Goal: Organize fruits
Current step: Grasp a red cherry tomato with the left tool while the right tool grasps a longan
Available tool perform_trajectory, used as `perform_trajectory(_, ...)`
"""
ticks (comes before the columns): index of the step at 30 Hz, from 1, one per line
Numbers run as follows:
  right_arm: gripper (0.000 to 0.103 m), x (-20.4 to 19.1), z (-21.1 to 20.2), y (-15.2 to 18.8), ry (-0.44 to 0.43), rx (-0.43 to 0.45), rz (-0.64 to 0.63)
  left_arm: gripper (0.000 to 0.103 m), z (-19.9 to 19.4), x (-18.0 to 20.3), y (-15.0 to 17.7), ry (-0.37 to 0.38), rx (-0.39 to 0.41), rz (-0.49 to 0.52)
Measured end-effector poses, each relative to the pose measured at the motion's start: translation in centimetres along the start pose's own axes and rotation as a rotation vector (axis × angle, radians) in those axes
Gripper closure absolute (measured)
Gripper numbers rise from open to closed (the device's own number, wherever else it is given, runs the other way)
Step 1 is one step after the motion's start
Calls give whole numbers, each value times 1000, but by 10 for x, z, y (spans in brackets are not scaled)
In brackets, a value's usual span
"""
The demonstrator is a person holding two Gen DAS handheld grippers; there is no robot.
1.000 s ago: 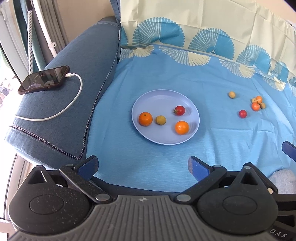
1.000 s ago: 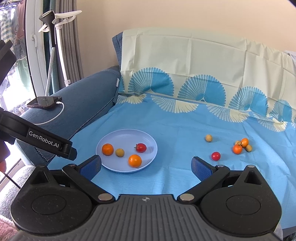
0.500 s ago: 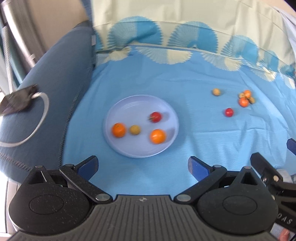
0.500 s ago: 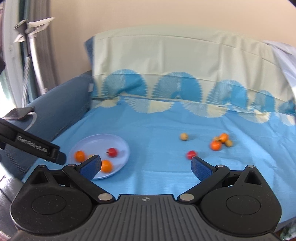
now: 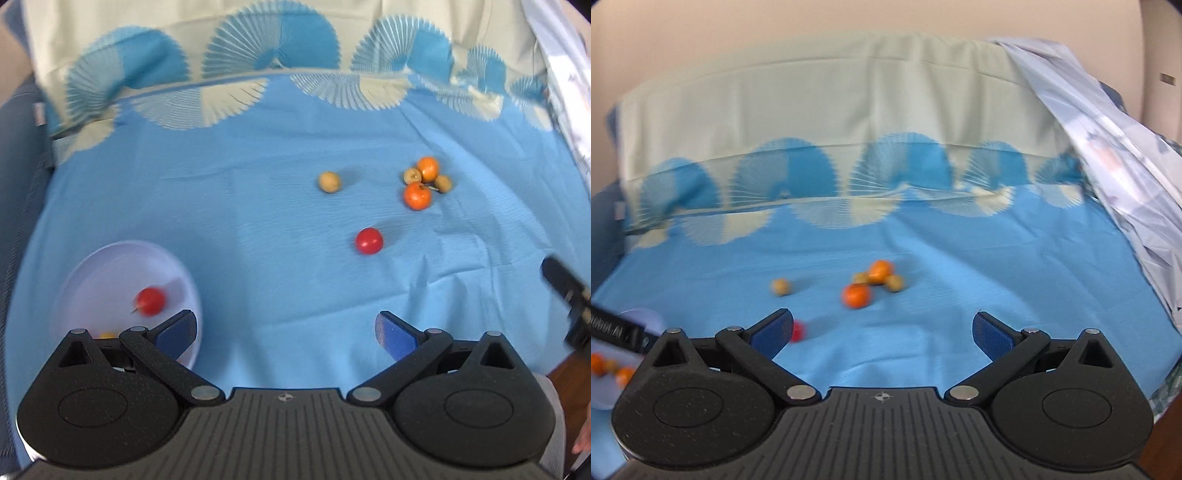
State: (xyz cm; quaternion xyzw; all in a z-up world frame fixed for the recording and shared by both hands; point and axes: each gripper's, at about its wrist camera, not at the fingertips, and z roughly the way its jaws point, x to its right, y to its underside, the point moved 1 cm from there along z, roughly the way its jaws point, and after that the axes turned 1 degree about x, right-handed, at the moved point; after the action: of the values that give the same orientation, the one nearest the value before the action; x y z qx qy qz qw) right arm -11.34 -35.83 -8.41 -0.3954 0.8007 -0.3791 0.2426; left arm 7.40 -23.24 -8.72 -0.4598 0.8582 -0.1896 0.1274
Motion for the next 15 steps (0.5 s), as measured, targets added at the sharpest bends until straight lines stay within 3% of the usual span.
perform_trajectory(6, 1, 37, 89, -9, 64, -52, -11, 0, 68, 39, -34, -4, -52, 57)
perform_trajectory(15, 1, 42, 217, -4, 4, -125, -57, 0, 146, 73, -68, 10, -107, 100)
